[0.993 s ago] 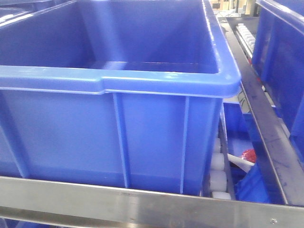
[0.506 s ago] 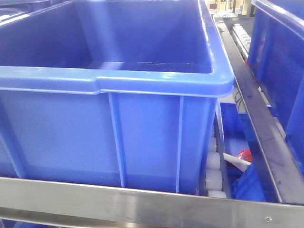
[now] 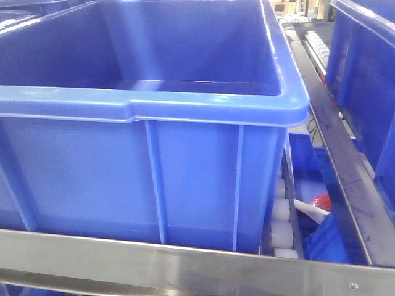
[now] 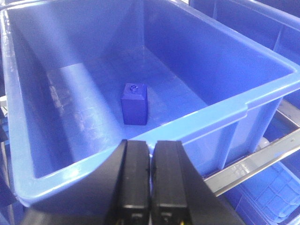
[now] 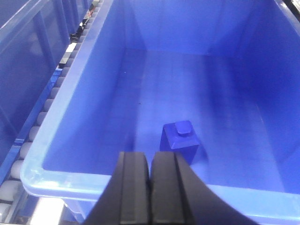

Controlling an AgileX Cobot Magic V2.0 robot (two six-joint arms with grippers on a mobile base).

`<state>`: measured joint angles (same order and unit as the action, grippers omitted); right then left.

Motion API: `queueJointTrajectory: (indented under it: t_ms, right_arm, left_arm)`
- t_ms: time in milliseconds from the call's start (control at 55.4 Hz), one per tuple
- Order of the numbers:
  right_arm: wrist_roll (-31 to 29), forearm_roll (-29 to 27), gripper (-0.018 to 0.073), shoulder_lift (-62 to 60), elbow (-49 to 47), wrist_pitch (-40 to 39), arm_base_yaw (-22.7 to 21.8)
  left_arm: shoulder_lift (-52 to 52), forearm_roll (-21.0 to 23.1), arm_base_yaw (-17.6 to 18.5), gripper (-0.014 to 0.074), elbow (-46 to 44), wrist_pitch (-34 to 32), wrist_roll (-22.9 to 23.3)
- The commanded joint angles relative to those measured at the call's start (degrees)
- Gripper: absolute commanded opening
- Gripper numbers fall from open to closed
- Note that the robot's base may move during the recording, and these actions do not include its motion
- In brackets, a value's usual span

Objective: Pick and sort blue part to right shelf

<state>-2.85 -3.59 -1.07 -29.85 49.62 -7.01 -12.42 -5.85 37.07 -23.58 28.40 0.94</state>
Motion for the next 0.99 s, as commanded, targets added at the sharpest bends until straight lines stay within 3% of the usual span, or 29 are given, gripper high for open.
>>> queueJointTrajectory:
  t_ms: [0, 199, 307, 452, 668, 777, 885, 975]
  right_arm:
    - [-0.6, -0.4, 0.0059, -0.1, -1.3, -5.4, -0.3]
    - [-0.6, -0.4, 0.0059, -0.1, -1.3, -5.4, -0.3]
    - [-0.6, -0.4, 0.0059, -0.1, -1.3, -5.4, -0.3]
    - [-0.6, -0.4, 0.0059, -0.1, -1.3, -5.4, -0.3]
    - [-0.6, -0.4, 0.0059, -0.1, -1.3, -5.4, -0.3]
    - [-0.6, -0.4, 0.0059, -0.1, -1.3, -5.4, -0.3]
    - [-0.6, -0.4, 0.0059, -0.1, -1.3, -5.4, -0.3]
    - [-0.6, -0.4, 0.0059, -0.1, -1.3, -5.4, -0.3]
  left_arm:
    - [-0.7, -0.1, 0.4, 0.0124, -1.9, -4.4, 0.4]
    - [-0.7, -0.1, 0.4, 0.0124, -1.9, -4.3, 0.4]
    - [-0.3, -2.7, -1.3, 0.0124, -1.9, -6.7, 0.4]
    - [2.9, 1.5, -11.4, 0.0124, 1.0, -12.5, 0.4]
    - [11.5, 8.5, -26.8, 0.0124, 12.8, -20.9, 0.4]
    - [14.0, 10.8, -31.3, 0.0124, 18.6, -24.4, 0.4]
    - [14.0, 10.8, -33.3, 0.0124, 22.0, -27.9, 0.4]
    - [14.1, 10.8, -34.4, 0.0124, 25.7, -34.6, 0.4]
